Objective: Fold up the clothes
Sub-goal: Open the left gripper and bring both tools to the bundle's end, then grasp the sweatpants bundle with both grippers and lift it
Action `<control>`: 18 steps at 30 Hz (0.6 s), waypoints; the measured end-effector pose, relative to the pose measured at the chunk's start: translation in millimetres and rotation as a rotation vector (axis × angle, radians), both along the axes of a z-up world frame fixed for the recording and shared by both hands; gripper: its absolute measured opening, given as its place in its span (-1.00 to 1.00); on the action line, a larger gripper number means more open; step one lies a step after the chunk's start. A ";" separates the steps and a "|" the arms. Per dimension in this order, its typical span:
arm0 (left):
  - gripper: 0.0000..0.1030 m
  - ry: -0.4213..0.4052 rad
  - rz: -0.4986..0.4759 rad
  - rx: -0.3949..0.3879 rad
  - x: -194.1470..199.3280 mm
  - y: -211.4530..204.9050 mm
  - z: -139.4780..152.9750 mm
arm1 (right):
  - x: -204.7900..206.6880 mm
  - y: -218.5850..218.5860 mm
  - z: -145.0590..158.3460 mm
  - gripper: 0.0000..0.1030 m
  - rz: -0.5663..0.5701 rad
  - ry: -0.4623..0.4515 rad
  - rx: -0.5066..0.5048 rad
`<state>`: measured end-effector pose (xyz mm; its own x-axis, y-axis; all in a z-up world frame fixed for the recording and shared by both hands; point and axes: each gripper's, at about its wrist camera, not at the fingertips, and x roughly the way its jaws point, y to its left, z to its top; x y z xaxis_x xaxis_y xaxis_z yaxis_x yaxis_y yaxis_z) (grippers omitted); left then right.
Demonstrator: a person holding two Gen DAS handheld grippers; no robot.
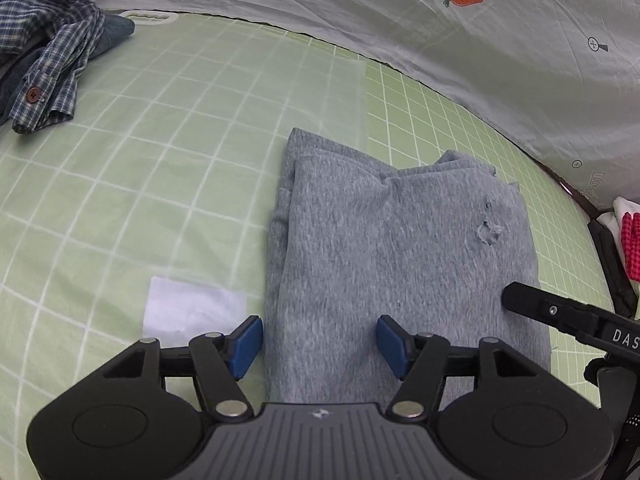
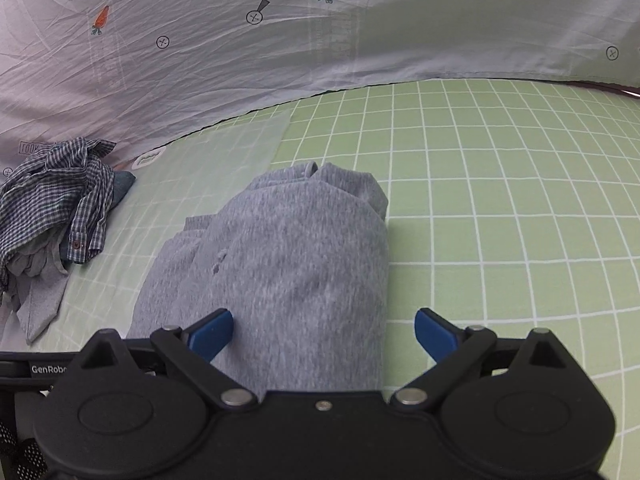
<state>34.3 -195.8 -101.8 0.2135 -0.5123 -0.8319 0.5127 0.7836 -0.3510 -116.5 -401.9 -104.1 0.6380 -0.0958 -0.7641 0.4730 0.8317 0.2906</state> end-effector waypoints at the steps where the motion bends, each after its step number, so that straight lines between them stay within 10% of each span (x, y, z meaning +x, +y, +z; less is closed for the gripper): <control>1: 0.32 0.002 -0.009 -0.002 2.4 -2.9 -0.7 | 5.1 0.4 -3.8 0.92 0.004 0.011 0.015; 7: 0.34 0.006 -0.036 -0.007 7.5 -13.6 -1.0 | 23.3 -1.8 -23.6 0.93 -0.009 0.059 0.110; 9: 0.07 0.003 -0.049 -0.009 5.3 -16.0 -1.2 | 25.0 0.3 -26.8 0.90 0.009 0.060 0.129; 13: -0.59 0.084 -0.013 -0.099 7.0 -11.7 -5.2 | 25.2 5.3 -23.0 -0.06 0.084 0.030 0.132; 18: -0.65 0.016 -0.080 -0.154 -16.5 -22.2 21.8 | 6.5 7.1 -4.9 -0.43 0.094 -0.024 0.099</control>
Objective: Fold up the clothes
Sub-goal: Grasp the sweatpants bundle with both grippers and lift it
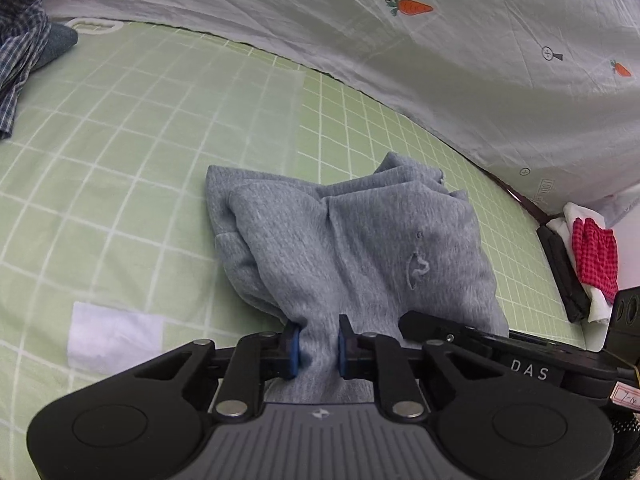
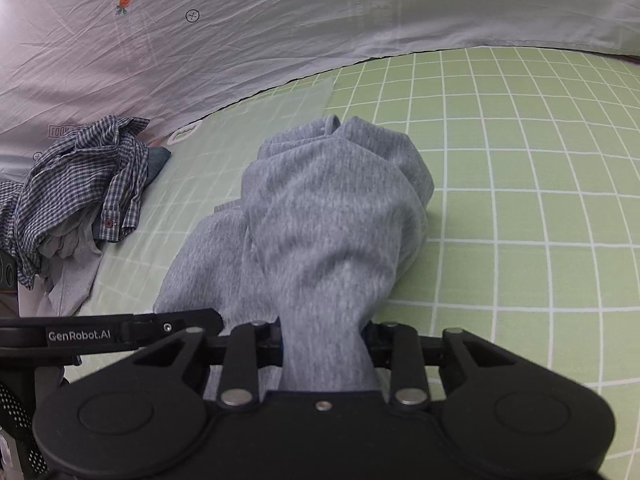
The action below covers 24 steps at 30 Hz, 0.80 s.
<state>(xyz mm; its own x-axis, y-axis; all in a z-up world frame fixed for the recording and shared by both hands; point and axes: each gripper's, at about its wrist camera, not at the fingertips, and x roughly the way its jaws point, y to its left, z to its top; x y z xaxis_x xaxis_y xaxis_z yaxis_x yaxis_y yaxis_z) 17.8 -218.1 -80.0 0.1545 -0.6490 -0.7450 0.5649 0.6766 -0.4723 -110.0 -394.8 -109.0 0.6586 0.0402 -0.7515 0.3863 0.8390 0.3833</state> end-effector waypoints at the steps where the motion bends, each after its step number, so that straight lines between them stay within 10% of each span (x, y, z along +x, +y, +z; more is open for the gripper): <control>1: -0.65 -0.006 -0.016 -0.020 -6.3 -2.9 5.7 | -5.8 0.4 5.0 -0.43 -0.005 -0.011 -0.007; 24: -0.65 0.068 -0.524 -0.088 -244.3 -136.9 0.0 | -281.2 -40.6 27.3 -0.43 -0.563 0.066 -0.005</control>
<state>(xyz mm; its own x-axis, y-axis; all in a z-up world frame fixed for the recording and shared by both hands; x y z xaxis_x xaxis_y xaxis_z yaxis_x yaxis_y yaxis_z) -226.5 -354.9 -80.0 -0.2536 -0.6868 -0.6812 0.7825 0.2684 -0.5619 -391.2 -435.4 -81.7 0.5287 -0.3077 -0.7910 0.7978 0.4984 0.3394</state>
